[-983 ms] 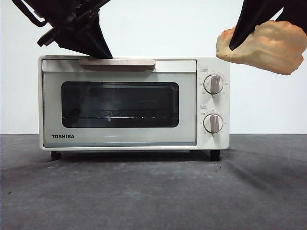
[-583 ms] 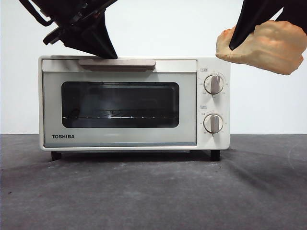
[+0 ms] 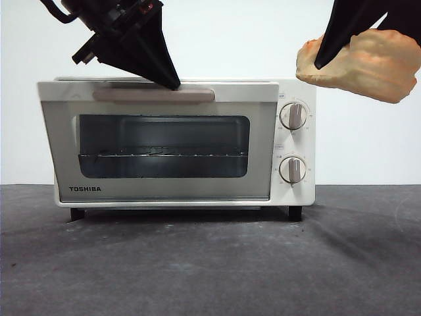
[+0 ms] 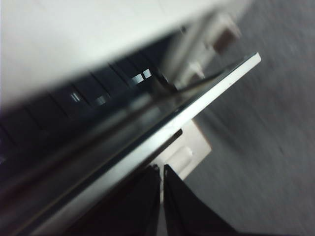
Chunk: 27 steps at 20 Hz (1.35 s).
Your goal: The left arm flap open the oven, the right arm pick bread and place it into oven, the left arm flap close the oven
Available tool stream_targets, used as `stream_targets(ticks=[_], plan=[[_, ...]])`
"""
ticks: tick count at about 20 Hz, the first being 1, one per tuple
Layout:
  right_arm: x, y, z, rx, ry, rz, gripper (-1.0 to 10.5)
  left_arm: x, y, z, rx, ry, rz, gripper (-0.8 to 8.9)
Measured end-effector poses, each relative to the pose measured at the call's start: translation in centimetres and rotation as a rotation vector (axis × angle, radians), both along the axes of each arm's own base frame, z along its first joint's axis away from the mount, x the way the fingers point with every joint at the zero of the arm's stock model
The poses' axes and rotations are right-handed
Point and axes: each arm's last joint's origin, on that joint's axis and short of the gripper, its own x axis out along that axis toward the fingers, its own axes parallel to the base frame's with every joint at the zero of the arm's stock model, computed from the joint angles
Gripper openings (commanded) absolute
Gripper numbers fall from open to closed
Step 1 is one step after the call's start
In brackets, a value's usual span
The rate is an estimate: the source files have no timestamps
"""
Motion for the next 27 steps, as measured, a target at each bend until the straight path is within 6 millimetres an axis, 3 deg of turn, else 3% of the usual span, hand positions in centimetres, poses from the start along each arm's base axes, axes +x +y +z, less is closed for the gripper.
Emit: stream_targets(ticks=[9,16,23,27], plan=[[0.0,0.0,0.1,0.001,-0.008,0.003,1.6,-2.4,-0.8,-2.4,0.159,0.213,-0.064,0.16],[0.0,0.0,0.1,0.001,-0.008,0.004,1.6,-3.5,-1.1,-3.0,0.225,0.280,-0.069,0.16],[0.0,0.1,0.1,0.008,-0.003,0.017,1.6,-3.4,-1.1,-2.8,0.243,0.239,-0.037,0.16],[0.1,0.2,0.1,0.021,-0.002,0.031,1.6,-3.7,1.4,-0.4,0.188,0.143,0.060,0.15]])
